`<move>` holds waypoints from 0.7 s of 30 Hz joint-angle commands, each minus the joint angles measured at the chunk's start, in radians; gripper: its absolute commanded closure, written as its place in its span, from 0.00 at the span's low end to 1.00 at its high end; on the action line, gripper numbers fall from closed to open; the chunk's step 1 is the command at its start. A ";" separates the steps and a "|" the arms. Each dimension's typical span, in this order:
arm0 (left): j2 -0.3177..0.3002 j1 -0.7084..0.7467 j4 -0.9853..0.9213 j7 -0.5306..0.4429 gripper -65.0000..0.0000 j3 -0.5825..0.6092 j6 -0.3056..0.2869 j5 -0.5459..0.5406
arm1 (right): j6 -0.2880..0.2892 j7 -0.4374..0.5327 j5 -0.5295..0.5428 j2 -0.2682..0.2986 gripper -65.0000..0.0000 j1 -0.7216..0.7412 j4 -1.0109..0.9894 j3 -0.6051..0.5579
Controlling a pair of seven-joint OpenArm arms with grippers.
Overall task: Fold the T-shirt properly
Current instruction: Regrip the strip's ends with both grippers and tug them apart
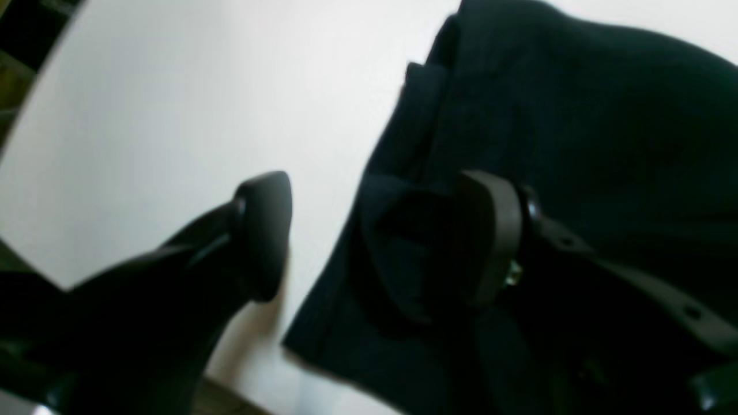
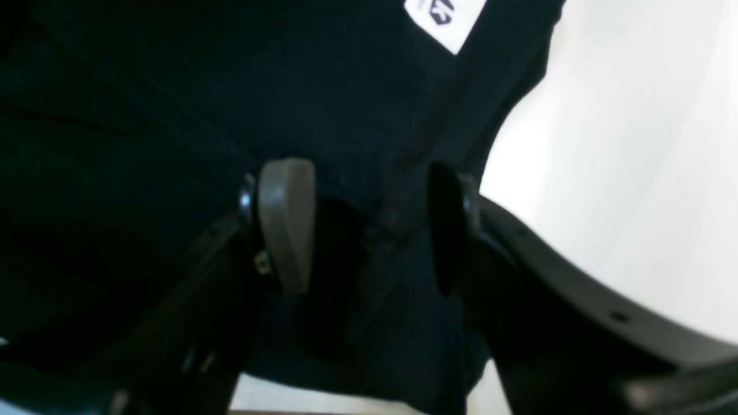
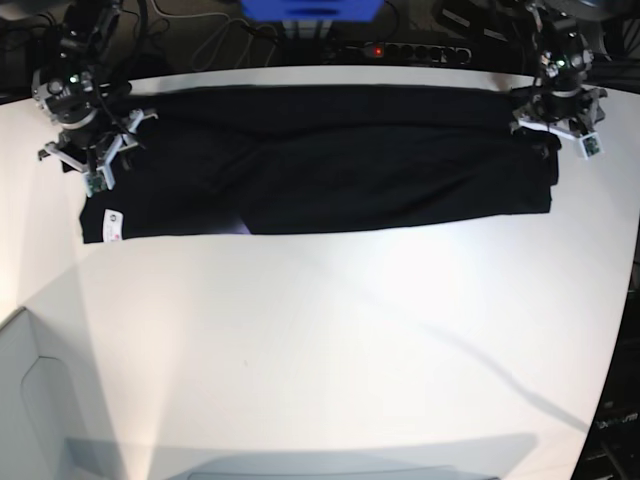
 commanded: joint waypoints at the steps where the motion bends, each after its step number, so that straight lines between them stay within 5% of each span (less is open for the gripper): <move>1: -0.013 0.007 0.002 -0.021 0.35 -0.004 0.004 0.000 | 0.010 0.016 0.008 0.008 0.51 0.004 0.016 0.004; 16: -0.028 -0.050 -0.131 -0.023 0.36 0.071 0.002 -0.001 | 0.010 0.013 0.008 0.009 0.51 0.016 0.016 0.004; 21: -0.028 -0.055 -0.191 -0.026 0.60 0.091 0.001 -0.003 | 0.010 0.011 0.008 0.014 0.51 0.022 0.016 0.010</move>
